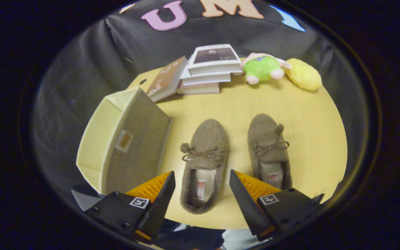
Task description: Open the storage box then place both shoes into the box .Put the left shoe in first, then the right shoe, with the right side of both shoes facing outward in a uniform manner.
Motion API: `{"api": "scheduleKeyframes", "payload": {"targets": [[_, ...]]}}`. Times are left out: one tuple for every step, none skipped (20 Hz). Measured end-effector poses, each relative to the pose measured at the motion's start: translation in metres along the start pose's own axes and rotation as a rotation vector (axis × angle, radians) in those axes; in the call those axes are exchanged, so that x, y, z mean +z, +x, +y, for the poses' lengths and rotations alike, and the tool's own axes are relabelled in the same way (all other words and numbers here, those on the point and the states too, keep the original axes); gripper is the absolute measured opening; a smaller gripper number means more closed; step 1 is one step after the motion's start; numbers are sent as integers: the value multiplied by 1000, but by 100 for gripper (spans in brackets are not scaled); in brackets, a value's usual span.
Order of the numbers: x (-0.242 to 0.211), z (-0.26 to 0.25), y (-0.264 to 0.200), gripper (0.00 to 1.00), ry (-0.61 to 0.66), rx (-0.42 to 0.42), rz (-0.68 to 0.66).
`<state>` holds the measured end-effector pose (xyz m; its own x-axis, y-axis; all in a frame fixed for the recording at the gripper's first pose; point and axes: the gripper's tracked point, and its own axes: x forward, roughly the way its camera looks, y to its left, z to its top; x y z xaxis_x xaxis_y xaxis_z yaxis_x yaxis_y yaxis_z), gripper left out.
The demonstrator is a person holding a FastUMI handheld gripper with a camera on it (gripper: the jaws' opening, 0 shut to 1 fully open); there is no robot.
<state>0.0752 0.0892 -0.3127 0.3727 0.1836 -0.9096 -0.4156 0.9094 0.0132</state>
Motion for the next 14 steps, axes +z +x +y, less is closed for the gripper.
{"api": "scheduleKeyframes", "payload": {"targets": [[-6,-3,6,93,11,-2,22],[-12,-5,12,90,24,2,42],[-17,-6,17,87,34,6,60],[-21,-9,22,84,38,-1,75],[-24,-8,27,81,50,-1,83],[-26,-9,33,78,55,-8,88],[-30,-11,36,75,57,-20,96],[-33,-14,39,72,52,-36,105],[-35,-18,44,72,39,-56,117],[-38,-16,42,72,46,-44,149],[-43,-10,49,64,69,-39,163],[-42,-11,49,56,77,-49,167],[-41,-17,48,47,82,-74,172],[-41,-17,47,39,99,-78,169]]}}
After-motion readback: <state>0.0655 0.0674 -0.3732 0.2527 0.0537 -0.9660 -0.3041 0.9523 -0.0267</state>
